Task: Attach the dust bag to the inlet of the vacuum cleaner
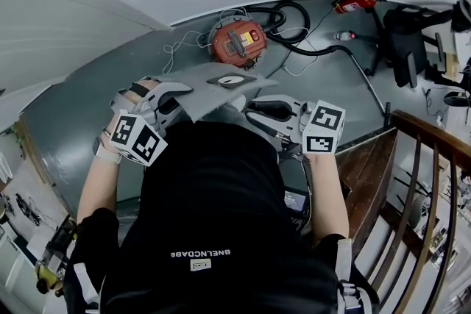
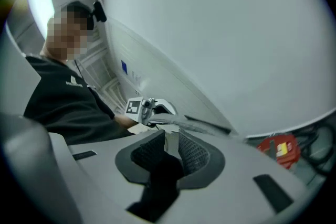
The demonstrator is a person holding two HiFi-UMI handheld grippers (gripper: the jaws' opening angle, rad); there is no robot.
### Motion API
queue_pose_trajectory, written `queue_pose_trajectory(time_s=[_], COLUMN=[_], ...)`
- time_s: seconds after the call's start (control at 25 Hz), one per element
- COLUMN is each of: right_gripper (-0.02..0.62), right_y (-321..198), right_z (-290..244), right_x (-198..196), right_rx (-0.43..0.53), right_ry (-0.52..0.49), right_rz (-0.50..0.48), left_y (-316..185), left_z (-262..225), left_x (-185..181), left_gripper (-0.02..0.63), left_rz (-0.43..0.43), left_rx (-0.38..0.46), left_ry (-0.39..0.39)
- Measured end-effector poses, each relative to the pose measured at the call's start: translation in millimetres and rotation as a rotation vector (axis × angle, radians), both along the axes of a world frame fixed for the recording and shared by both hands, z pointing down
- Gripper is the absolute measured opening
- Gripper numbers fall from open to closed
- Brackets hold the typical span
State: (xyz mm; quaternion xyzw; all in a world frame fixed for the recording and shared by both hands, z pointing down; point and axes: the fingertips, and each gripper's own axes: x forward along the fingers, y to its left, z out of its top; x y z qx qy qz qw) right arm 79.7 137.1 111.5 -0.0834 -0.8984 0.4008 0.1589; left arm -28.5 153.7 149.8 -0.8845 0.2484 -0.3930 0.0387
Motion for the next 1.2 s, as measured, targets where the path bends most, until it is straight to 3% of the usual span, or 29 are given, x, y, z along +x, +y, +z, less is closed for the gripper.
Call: queue_pose_trajectory(time_s=[0.12, 0.24, 0.36, 0.52, 0.72, 0.76, 0.92, 1.2], right_gripper=[0.083, 0.151, 0.206, 0.21, 0.209, 0.202, 0.072, 0.052], right_y=[-15.4, -24.2, -25.4, -25.2, -21.9, -21.0, -18.8, -16.2], right_z=[-0.3, 11.0, 24.6, 40.7, 54.1, 55.4, 59.1, 86.5], right_x=[9.2, 10.4, 5.6, -2.7, -14.5, -16.4, -23.0, -35.0], right_rx=[0.326, 0.631, 0.791, 0.955, 1.047, 1.051, 1.056, 1.025], right_ry=[0.095, 0.203, 0.257, 0.293, 0.315, 0.315, 0.312, 0.341], right_rz=[-0.027, -0.117, -0.192, -0.251, -0.306, -0.31, -0.287, -0.241], left_y=[0.2, 3.3, 5.4, 9.4, 16.3, 16.2, 14.1, 8.8], left_z=[-1.8, -4.2, -8.6, -10.4, -7.9, -7.3, -2.4, 27.4], left_x=[-3.6, -4.5, -3.4, -0.7, -1.4, -3.3, -13.8, -30.1], left_gripper=[0.023, 0.023, 0.023, 0.023, 0.023, 0.023, 0.023, 0.023], left_rz=[-0.002, 0.006, 0.015, 0.031, 0.044, 0.036, -0.007, -0.063], left_rx=[-0.001, -0.009, -0.013, -0.015, -0.022, -0.021, -0.021, -0.054], left_ry=[-0.013, -0.007, 0.008, 0.009, 0.009, 0.009, 0.015, 0.033])
